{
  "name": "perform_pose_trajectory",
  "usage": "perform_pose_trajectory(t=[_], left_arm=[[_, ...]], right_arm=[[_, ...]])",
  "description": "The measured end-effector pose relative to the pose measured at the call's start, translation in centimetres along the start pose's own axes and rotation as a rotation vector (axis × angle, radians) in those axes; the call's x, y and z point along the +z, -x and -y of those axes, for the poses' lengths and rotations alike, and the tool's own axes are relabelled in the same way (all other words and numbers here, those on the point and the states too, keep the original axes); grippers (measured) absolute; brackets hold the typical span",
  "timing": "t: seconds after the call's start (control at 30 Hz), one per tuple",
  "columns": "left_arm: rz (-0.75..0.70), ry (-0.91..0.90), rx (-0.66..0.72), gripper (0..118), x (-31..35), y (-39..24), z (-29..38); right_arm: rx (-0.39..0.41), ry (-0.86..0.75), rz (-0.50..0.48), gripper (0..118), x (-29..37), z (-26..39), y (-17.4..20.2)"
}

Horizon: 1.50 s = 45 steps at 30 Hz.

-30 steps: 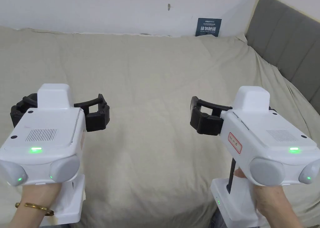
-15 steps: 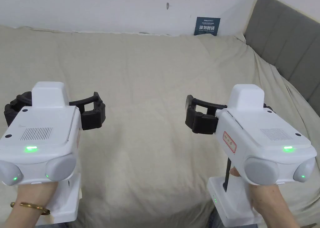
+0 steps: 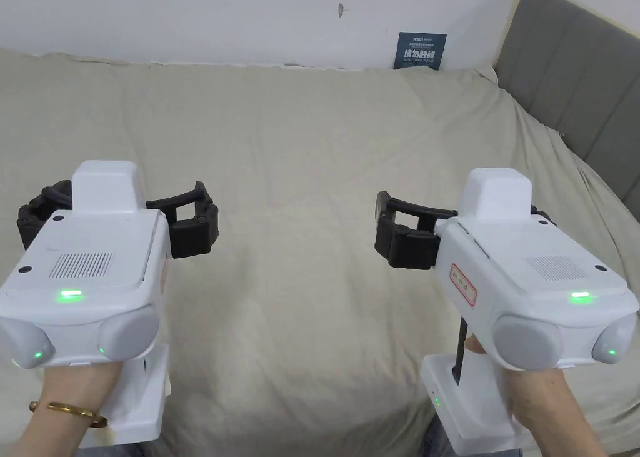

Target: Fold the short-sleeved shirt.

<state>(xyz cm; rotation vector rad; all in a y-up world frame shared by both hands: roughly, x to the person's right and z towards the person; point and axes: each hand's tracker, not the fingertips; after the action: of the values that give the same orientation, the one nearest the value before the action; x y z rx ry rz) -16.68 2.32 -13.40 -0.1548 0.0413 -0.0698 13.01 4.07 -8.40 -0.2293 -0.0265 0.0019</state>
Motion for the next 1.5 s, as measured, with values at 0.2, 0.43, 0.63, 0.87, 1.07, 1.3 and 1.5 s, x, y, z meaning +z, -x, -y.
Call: perform_pose_trajectory(t=[0.2,0.43,0.63,0.87,1.07,1.3,1.5], left_arm=[[0.002,-0.001,-0.01,118,0.0,-0.1,0.0],[0.041,0.008,0.002,118,0.1,-0.3,-0.2],[0.131,0.19,0.091,118,0.4,-1.2,2.4],[0.198,0.528,0.139,118,1.2,-3.4,10.4],[0.244,0.565,0.153,118,2.0,-3.7,11.9],[0.212,0.58,0.11,118,1.0,-3.5,12.4],[0.196,0.624,0.148,118,0.1,-2.8,13.3]], right_arm=[[-0.009,0.001,0.001,118,0.0,0.0,-0.1],[-0.015,0.014,0.008,118,-0.1,-0.3,-0.2],[-0.093,0.287,0.093,118,-1.4,-1.2,-0.3],[-0.257,0.628,-0.005,118,-1.0,1.7,0.4],[-0.32,0.652,-0.048,118,0.5,2.9,1.4],[-0.287,0.72,0.046,118,-2.1,3.7,1.1],[-0.286,0.766,0.065,118,-4.2,4.9,1.3]])
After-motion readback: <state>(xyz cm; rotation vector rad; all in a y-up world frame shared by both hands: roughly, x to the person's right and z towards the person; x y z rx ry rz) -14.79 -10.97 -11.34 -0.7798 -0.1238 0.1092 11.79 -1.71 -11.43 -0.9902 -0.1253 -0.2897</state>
